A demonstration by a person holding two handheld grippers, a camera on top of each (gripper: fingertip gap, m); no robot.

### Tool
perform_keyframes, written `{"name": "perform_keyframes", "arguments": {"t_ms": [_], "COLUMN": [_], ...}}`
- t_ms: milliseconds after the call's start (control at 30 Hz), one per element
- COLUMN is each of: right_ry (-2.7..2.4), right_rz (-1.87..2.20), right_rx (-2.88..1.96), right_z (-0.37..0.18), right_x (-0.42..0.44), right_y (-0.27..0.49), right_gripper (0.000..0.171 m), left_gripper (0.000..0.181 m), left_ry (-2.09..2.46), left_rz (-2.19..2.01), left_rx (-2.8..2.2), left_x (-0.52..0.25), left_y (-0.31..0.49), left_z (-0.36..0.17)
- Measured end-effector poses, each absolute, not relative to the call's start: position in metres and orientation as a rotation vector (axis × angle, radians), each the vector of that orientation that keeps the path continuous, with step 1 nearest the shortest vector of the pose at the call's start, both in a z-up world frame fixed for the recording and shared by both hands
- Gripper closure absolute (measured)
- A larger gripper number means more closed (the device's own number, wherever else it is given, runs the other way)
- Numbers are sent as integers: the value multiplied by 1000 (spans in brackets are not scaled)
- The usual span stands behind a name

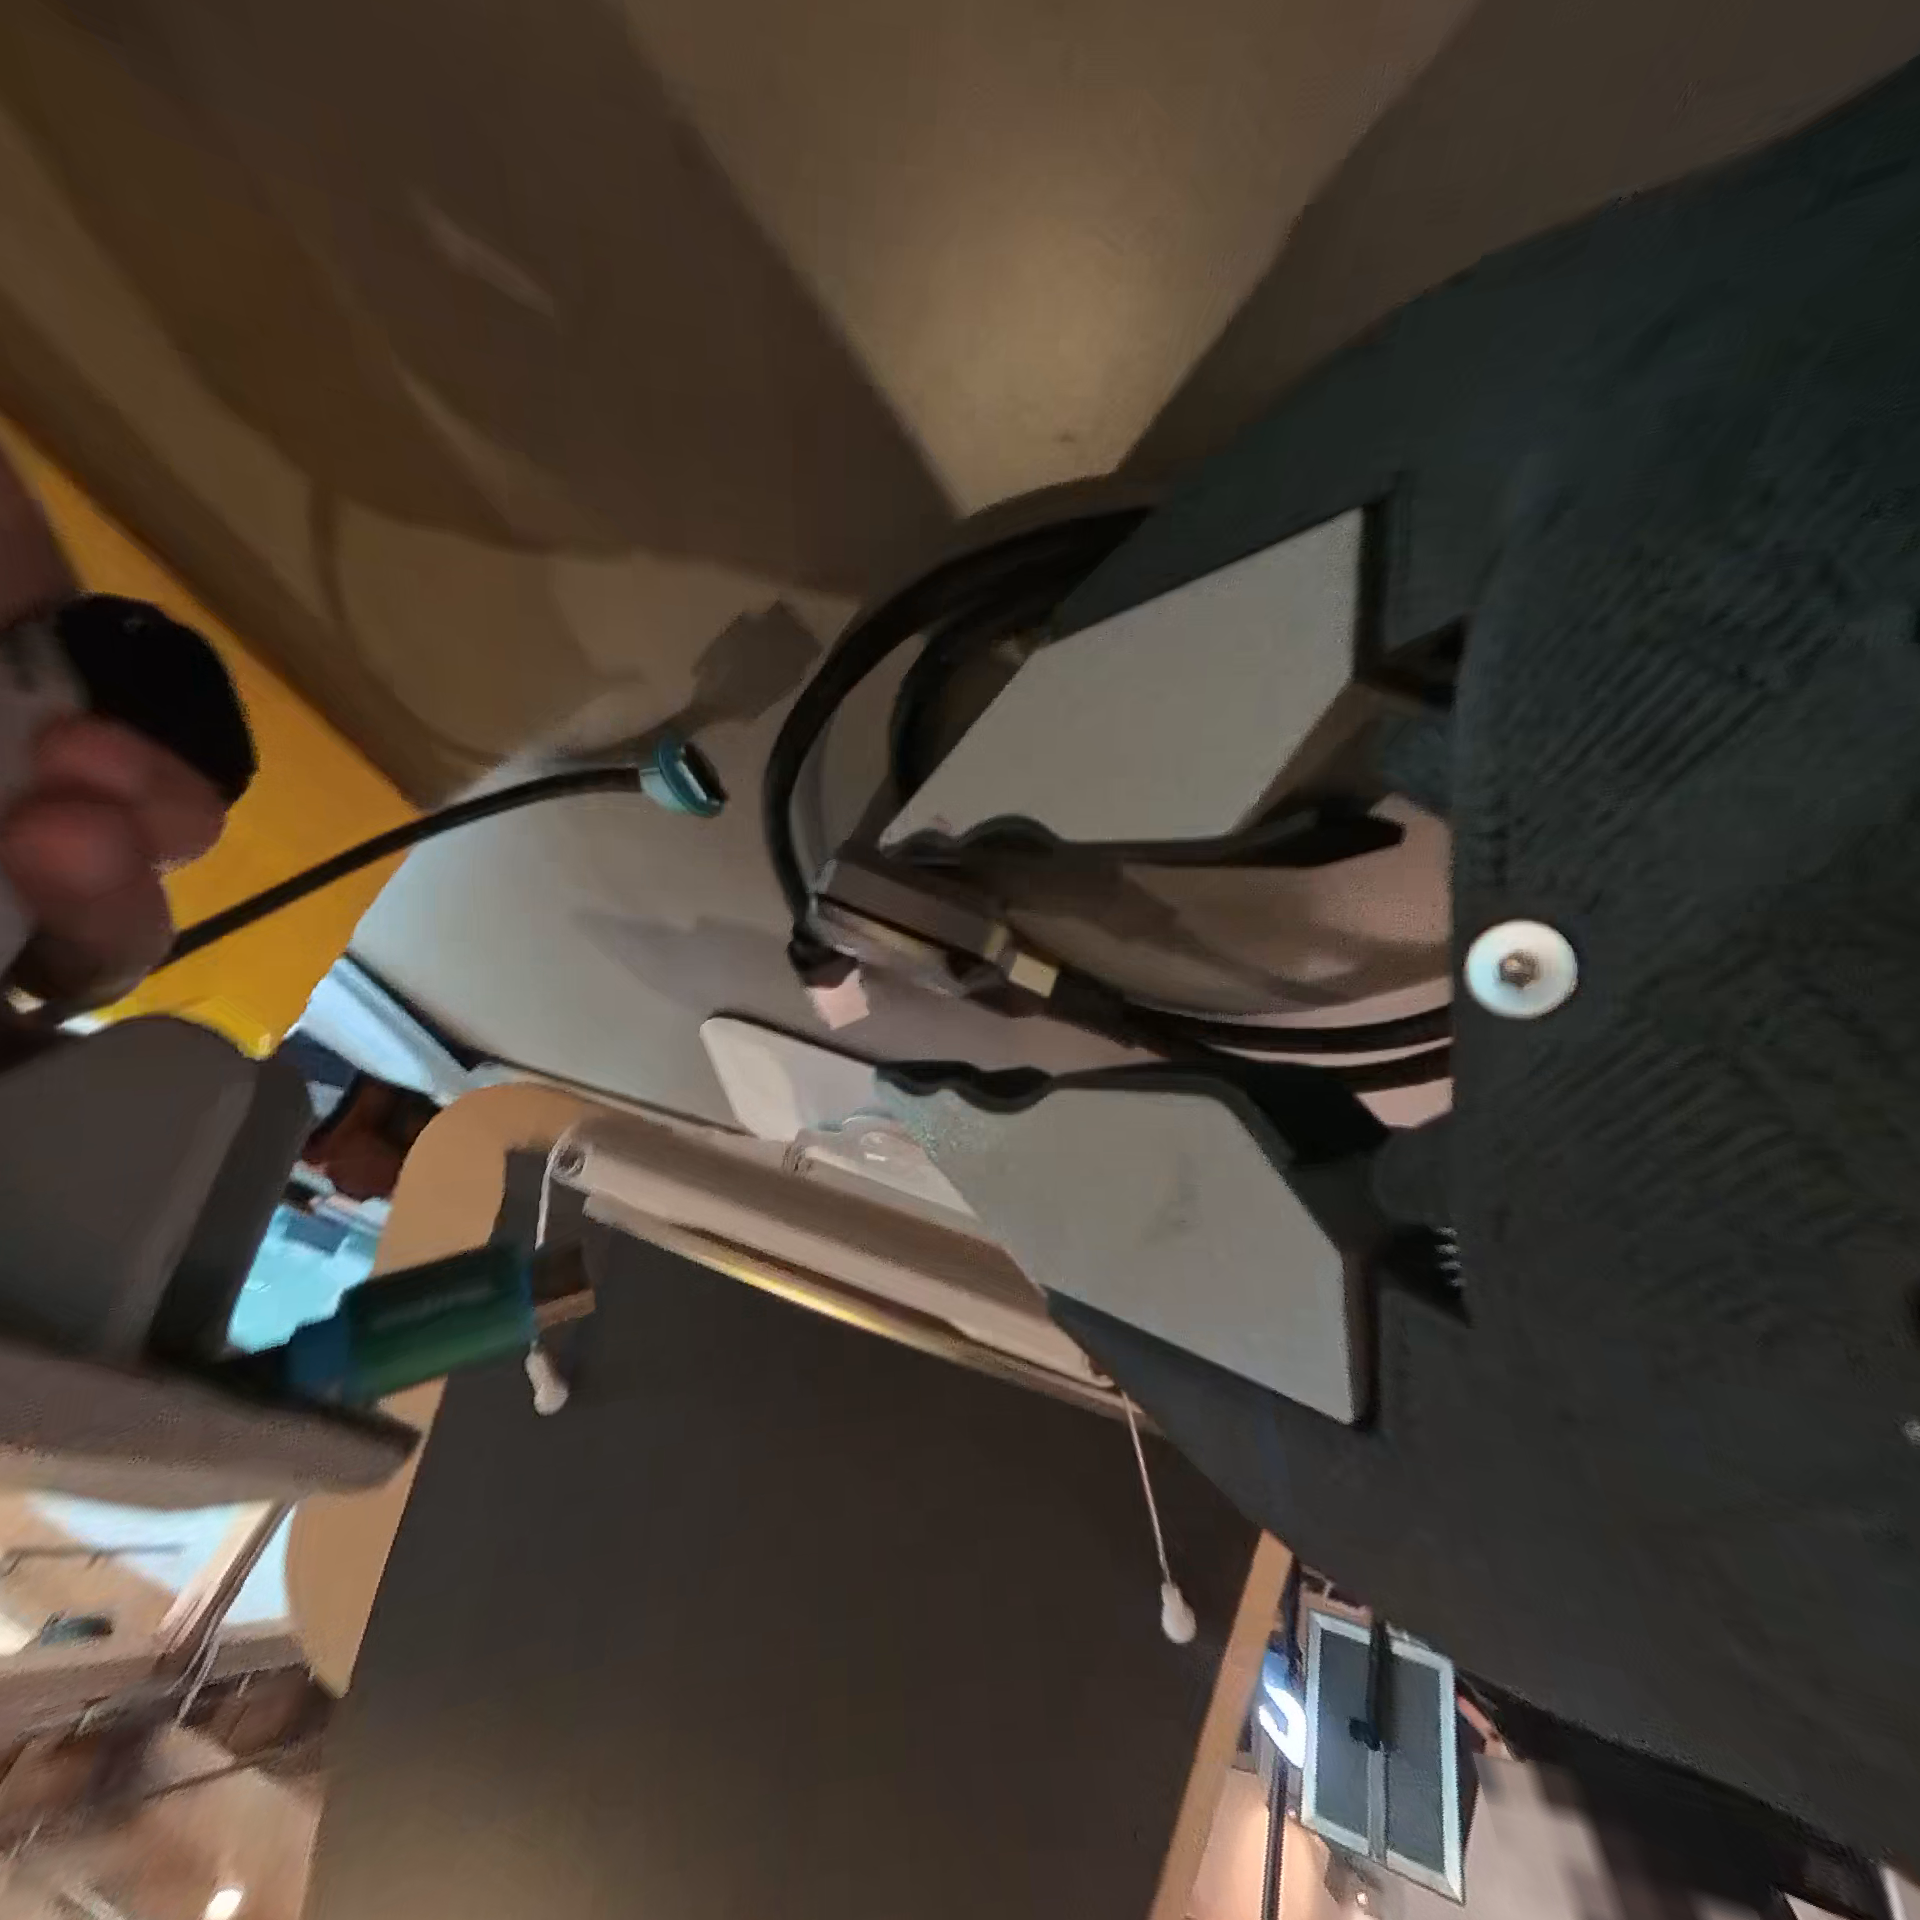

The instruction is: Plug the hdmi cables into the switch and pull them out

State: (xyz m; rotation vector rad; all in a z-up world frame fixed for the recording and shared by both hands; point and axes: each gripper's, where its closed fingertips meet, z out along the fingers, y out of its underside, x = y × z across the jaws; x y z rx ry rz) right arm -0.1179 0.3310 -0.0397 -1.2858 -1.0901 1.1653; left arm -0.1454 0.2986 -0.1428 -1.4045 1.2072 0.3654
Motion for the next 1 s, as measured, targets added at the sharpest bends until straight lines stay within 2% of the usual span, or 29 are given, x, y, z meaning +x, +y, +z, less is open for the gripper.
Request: {"name": "perform_keyframes", "arguments": {"t_ms": [200, 333, 733, 867, 933, 1000], "right_ry": [-1127, -1136, -1116, -1119, -1125, -1138], "right_rz": [1194, 1232, 1330, 1376, 1411, 1445], "right_rx": [-1325, -1338, -1384, -1371, -1356, -1329], "right_z": [-52, -56, -65, -63, -61, -57], "right_x": [-128, -134, -135, -134, -133, -132], "right_y": [327, 323, 328, 326, 323, 318], "right_gripper": [170, 170, 169, 169, 170, 170], "left_gripper": [145, 158, 161, 159, 159, 144], "left_ry": [1198, 1203, 1103, 1249, 1202, 1150], "left_rz": [532, 575, 302, 327, 307, 190], "left_rx": [-1447, -1460, -1419, -1500, -1524, -1576], "left_x": [-153, -153, -173, -170, -171, -170], "left_y": [319, 327, 316, 308, 308, 303], "left_z": [-156, -164, -137, -163, -158, -150]}}
